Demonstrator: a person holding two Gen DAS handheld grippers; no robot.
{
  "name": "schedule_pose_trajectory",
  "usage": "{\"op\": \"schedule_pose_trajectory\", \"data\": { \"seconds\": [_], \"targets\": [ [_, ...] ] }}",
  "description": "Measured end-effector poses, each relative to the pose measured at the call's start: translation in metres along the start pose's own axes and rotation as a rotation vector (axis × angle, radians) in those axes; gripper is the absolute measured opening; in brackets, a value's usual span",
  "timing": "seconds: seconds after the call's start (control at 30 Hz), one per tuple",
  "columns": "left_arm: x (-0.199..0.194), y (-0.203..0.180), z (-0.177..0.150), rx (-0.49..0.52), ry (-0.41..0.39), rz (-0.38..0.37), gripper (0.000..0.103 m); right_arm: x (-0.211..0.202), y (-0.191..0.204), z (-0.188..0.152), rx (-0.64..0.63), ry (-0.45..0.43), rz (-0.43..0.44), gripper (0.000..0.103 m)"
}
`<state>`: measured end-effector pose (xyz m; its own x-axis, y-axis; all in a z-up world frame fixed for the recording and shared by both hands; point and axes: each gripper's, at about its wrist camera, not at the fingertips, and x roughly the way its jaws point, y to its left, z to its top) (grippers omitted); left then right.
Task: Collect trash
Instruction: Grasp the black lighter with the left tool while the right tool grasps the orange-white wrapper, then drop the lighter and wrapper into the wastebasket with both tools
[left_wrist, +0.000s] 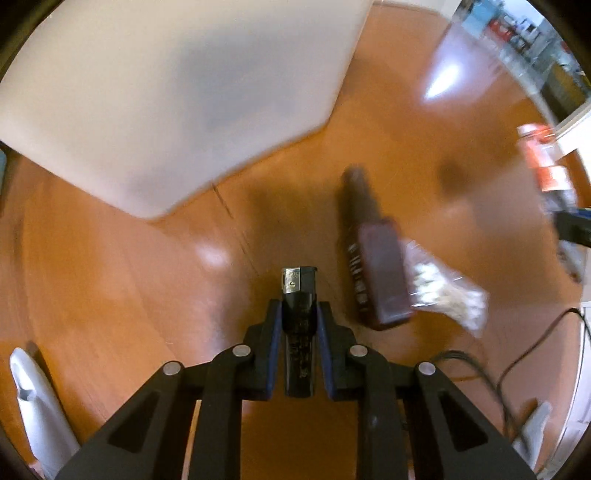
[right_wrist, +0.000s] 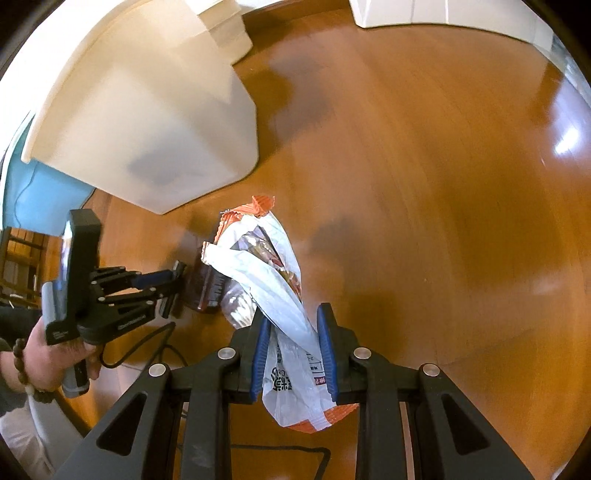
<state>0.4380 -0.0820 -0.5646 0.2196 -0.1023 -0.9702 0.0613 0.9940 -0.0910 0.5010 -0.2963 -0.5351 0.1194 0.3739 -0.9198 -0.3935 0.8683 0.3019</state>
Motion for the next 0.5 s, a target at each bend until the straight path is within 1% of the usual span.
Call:
{"op": "schedule_pose_trajectory", "data": {
  "seconds": [0.03,0.07,0.13,0.17,0.2,0.27,0.33,0.37,0.5],
  "targets": [
    [-0.015,-0.002,0.000,0.007,-0.031,-0.009,0.018,-0.004,0.001,0.001,-0.001,-0.003,-0.001,0.027],
    [-0.040,-0.005,0.001,0.019,-0.079,-0.019,0.018,-0.009,0.002,0.002,-0.002,-0.006,0.000,0.027],
    [-0.079,-0.010,0.003,0.033,-0.145,-0.043,0.018,-0.022,0.009,0.005,-0.011,-0.013,-0.006,0.027],
    [-0.107,-0.012,0.004,0.037,-0.196,-0.061,0.018,-0.030,0.011,0.006,-0.015,-0.016,-0.011,0.027],
    [-0.124,-0.009,0.006,0.031,-0.227,-0.073,0.018,-0.036,0.015,0.007,-0.020,-0.018,-0.017,0.027],
    [-0.169,-0.009,0.013,-0.003,-0.303,-0.106,0.018,-0.056,0.020,0.009,-0.024,-0.030,-0.027,0.027],
    [-0.203,-0.003,0.018,-0.035,-0.359,-0.130,0.018,-0.079,0.027,0.011,-0.021,-0.047,-0.036,0.027],
    [-0.227,0.000,0.024,-0.051,-0.395,-0.140,0.018,-0.090,0.031,0.011,-0.022,-0.053,-0.042,0.027],
    [-0.279,0.019,0.054,-0.076,-0.475,-0.132,0.018,-0.137,0.051,0.015,-0.032,-0.090,-0.062,0.027]
  ]
}}
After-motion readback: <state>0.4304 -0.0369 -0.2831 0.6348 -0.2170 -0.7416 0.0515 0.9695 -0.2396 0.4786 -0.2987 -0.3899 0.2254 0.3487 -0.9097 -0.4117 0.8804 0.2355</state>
